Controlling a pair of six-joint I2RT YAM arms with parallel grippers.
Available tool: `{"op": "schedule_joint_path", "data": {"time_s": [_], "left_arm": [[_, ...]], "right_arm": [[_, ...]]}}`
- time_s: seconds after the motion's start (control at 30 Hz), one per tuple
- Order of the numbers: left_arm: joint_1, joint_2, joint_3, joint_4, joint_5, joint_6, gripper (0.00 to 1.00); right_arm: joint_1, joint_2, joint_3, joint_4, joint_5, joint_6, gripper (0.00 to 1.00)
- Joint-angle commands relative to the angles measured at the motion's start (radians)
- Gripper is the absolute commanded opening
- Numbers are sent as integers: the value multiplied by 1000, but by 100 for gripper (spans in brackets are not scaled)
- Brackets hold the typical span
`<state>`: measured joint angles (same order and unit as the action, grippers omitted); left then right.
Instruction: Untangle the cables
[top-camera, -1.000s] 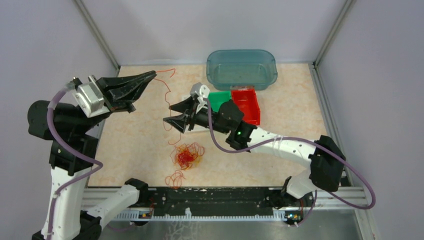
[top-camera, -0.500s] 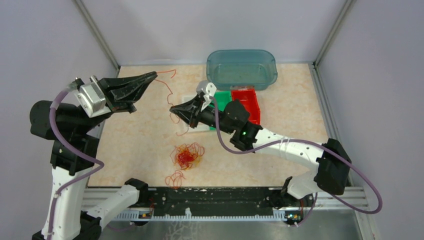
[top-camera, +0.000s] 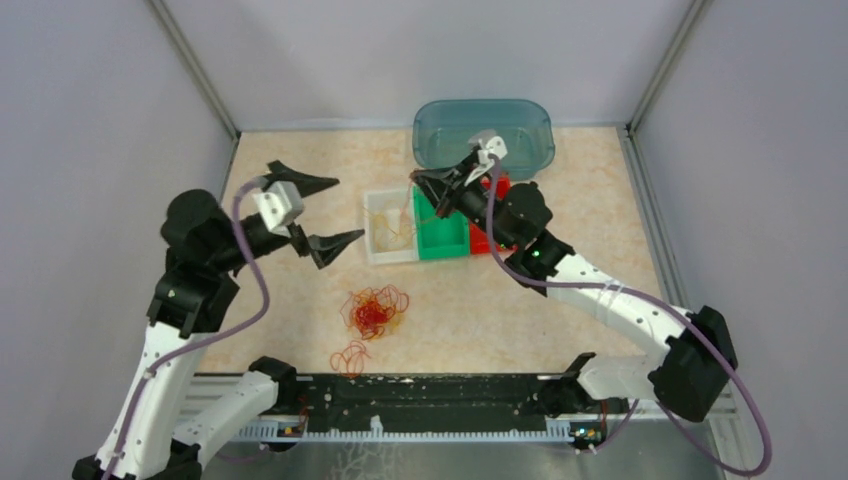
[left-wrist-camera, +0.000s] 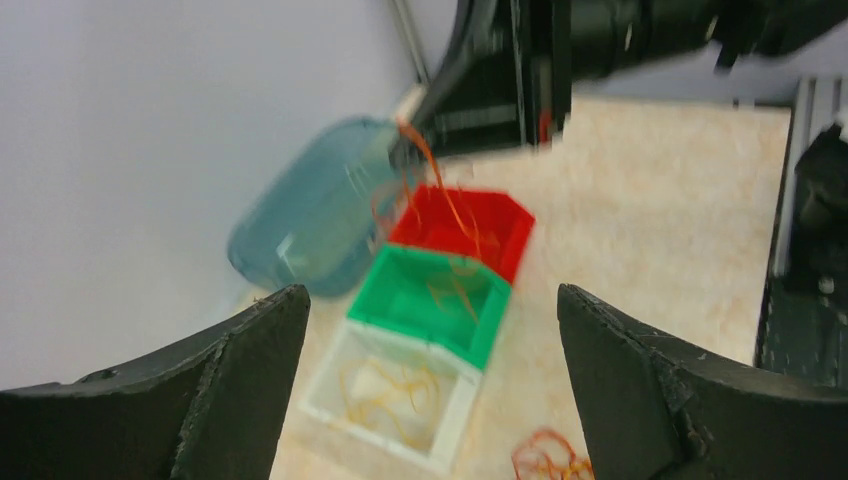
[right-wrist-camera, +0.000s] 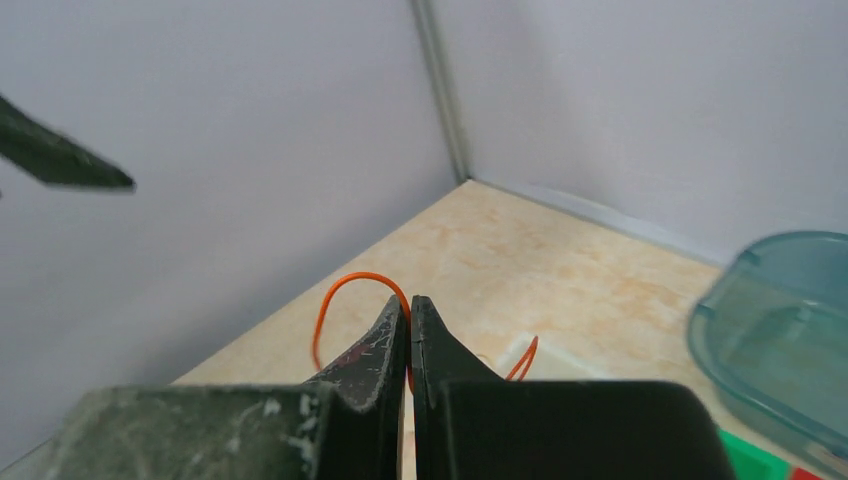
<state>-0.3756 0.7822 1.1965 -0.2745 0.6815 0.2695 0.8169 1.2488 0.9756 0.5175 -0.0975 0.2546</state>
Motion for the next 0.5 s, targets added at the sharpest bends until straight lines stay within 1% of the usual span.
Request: {"op": "schedule_joint_path", "data": {"time_s": [0.0,0.1,0.17,0.3,0.47], "left_arm": [[-3,41,-38,-274,-16,185,99],[-3,52,-52,-315,-81,251,99],[-3,53,-61,-325,-102,264,99],[-3,52,-60,-350,-100,262,99],[-3,54,-47,-381,-137,255,99]], "right_arm": [[-63,-102,-32,-95,121,3,0],[-115,-127,-46,-192,204,-22,0],[-144,-129,-52,-243,254,-41,0],[-175,-117,-66,-283,353,-91,0],[-204,-76,-66,-309,453,-109,0]]}}
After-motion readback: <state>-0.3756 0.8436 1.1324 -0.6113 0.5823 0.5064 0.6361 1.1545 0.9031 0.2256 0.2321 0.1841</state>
